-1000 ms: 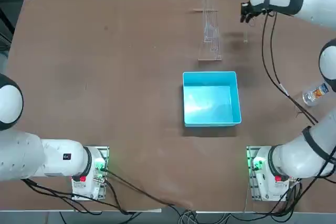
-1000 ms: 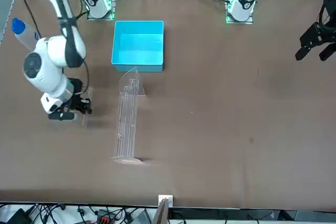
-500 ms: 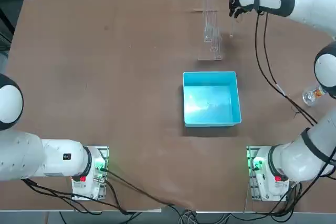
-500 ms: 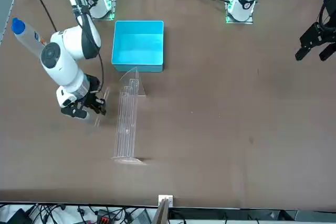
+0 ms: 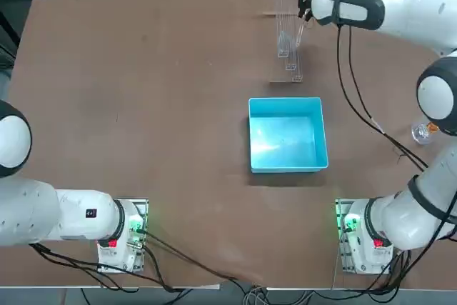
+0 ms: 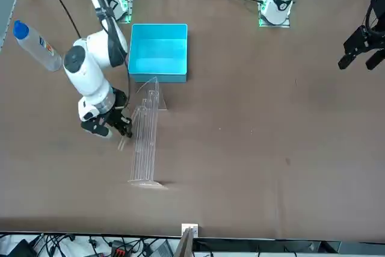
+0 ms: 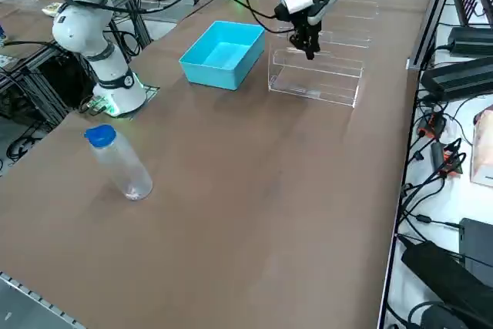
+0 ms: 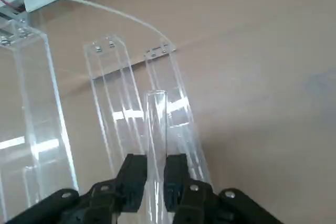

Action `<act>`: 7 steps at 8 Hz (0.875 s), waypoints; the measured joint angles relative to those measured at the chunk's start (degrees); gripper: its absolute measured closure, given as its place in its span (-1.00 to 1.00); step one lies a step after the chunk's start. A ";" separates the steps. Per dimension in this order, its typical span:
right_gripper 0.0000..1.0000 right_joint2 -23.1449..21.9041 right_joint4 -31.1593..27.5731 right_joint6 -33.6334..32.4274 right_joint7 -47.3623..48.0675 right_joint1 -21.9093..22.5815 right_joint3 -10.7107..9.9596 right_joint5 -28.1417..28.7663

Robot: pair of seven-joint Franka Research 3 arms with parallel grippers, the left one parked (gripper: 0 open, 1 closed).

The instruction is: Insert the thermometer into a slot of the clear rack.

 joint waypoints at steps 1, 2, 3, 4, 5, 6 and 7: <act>0.55 1.07 0.89 0.30 0.61 0.46 -0.01 -0.05; 0.55 1.79 1.41 0.62 0.69 0.64 -0.02 -0.10; 0.55 2.37 1.54 1.19 0.69 0.81 -0.03 -0.15; 0.55 2.92 1.59 1.77 0.69 1.25 -0.04 -0.22; 0.55 3.30 1.61 1.97 0.69 1.53 -0.05 -0.65; 0.55 3.45 1.62 2.04 0.69 1.71 -0.07 -1.27; 0.55 3.57 1.63 2.06 0.69 1.91 -0.11 -1.73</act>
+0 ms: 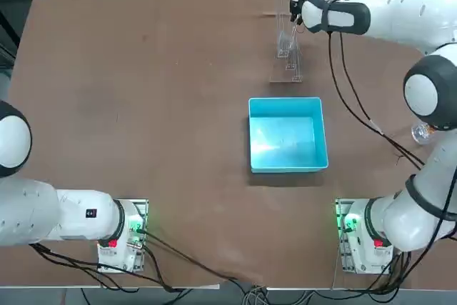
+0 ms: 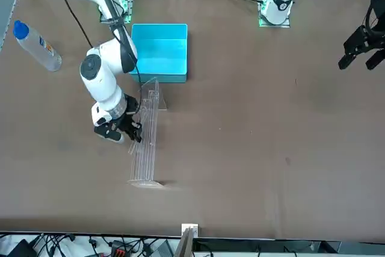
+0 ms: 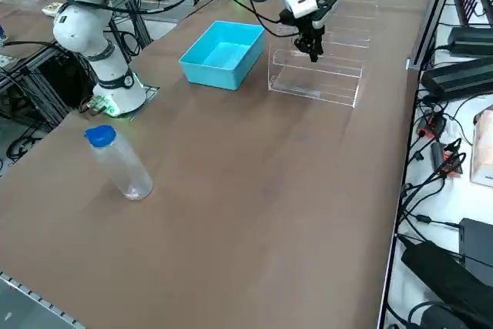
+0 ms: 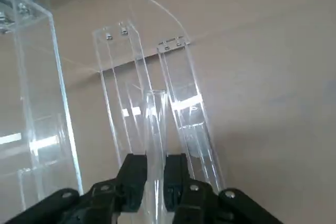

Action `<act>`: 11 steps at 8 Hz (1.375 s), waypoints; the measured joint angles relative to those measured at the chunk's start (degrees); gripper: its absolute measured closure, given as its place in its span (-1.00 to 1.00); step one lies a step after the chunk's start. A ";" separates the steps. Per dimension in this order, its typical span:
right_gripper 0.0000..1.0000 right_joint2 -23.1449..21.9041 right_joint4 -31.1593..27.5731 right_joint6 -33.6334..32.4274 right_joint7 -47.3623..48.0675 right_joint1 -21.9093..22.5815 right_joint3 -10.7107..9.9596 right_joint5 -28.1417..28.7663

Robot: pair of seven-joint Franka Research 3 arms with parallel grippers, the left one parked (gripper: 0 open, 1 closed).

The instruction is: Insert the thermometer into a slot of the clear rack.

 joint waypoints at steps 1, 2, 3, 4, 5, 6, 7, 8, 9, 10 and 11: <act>0.55 0.20 0.00 0.00 0.00 0.16 0.00 -0.35; 0.55 0.32 0.00 0.01 0.00 0.26 0.00 -0.48; 0.55 0.34 0.00 0.02 0.00 0.36 0.00 -0.51; 0.50 0.34 0.00 0.02 0.00 0.46 0.00 -0.60; 0.21 0.34 0.00 0.02 -0.02 0.65 -0.02 -0.74; -0.20 0.32 0.08 0.04 -0.03 0.93 -0.04 -0.81; -0.54 0.34 0.07 -0.01 -0.03 1.07 -0.21 -1.12; -0.96 0.38 0.06 -0.02 -0.16 1.04 -0.65 -1.41; -1.00 0.37 0.10 -0.02 -0.42 1.05 -0.75 -1.68; -1.00 0.28 0.20 -0.41 -0.83 1.05 -0.81 -1.98; -1.00 -0.21 0.66 -2.29 -2.53 0.97 -0.98 -2.07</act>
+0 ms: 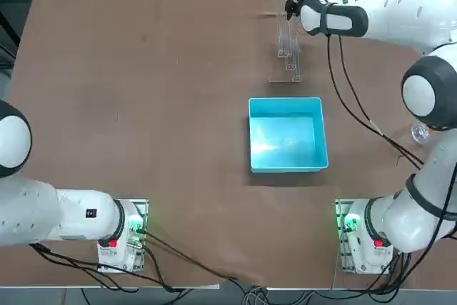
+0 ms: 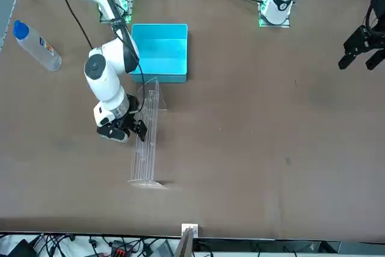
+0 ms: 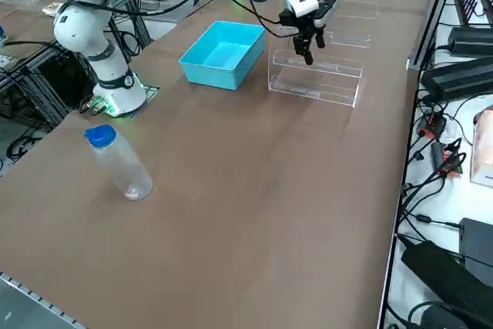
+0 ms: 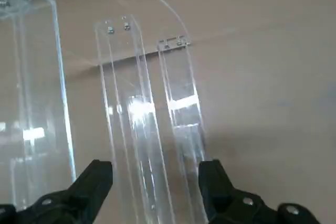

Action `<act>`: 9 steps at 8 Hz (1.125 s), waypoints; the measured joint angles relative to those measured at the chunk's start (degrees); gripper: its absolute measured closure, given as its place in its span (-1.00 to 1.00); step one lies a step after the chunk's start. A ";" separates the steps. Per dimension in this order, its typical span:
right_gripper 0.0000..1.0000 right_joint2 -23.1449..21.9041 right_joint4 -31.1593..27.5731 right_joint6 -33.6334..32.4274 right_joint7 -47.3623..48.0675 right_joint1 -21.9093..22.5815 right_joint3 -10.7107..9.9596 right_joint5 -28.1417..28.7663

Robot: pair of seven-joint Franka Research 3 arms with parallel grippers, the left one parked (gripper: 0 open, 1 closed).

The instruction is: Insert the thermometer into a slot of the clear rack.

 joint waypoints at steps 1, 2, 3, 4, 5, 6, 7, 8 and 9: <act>-1.00 -1.13 0.52 -3.30 -2.78 -0.33 -0.44 -0.07; -1.00 -3.13 0.98 -7.82 -6.82 -1.56 -0.91 -0.08; -1.00 -5.72 1.19 -12.60 -11.26 -3.56 -1.14 -0.08; -1.00 -8.50 1.41 -17.66 -15.94 -5.92 -1.27 -0.08; -1.00 -11.32 1.76 -22.89 -20.66 -8.30 -1.38 -0.08; -1.00 -13.99 2.37 -28.27 -24.93 -10.48 -1.42 -0.08; -1.00 -16.46 3.24 -33.63 -28.91 -12.51 -1.46 -0.08; -1.00 -18.70 4.16 -38.17 -32.12 -14.41 -1.48 -0.08; -1.00 -20.82 5.01 -41.39 -33.88 -16.02 -1.50 -0.08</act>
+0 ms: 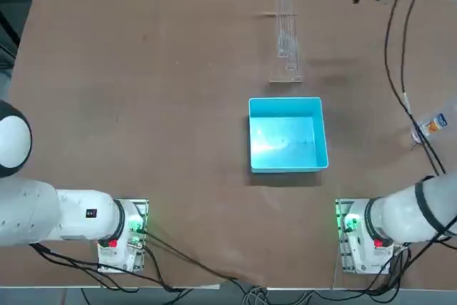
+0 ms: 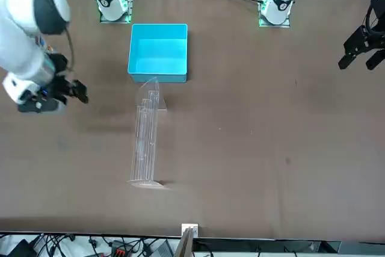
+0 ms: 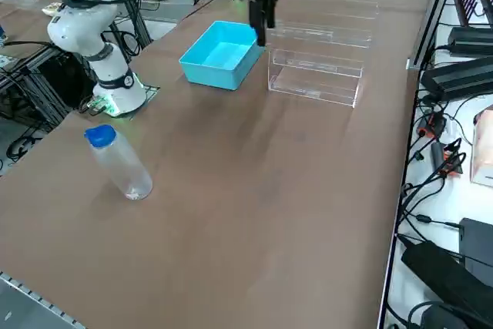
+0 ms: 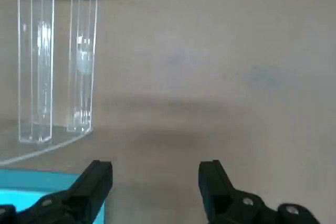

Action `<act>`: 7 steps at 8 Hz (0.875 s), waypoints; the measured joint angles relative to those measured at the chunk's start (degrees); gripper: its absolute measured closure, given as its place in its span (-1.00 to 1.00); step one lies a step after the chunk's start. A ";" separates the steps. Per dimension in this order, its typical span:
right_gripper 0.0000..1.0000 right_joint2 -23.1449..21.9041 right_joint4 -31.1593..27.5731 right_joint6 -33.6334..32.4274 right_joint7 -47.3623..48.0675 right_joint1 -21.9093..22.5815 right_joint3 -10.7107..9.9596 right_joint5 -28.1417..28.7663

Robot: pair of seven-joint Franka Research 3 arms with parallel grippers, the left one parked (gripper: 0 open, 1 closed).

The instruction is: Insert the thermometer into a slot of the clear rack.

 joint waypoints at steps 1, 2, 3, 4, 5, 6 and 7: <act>-1.00 -1.66 1.11 -2.50 -0.39 -1.24 0.00 0.01; -1.00 -2.77 3.09 -5.95 -0.43 -2.21 -0.03 0.02; -1.00 -3.31 5.95 -10.44 -0.43 -2.73 -0.50 0.01; -1.00 -3.64 8.49 -14.63 -0.47 -2.91 -1.46 0.03; -1.00 -4.01 9.86 -17.00 -0.47 -2.96 -1.99 0.07; -1.00 -4.77 9.97 -17.74 -0.47 -2.96 -2.04 0.08; -1.00 -5.69 9.75 -18.06 -0.46 -3.09 -2.03 0.08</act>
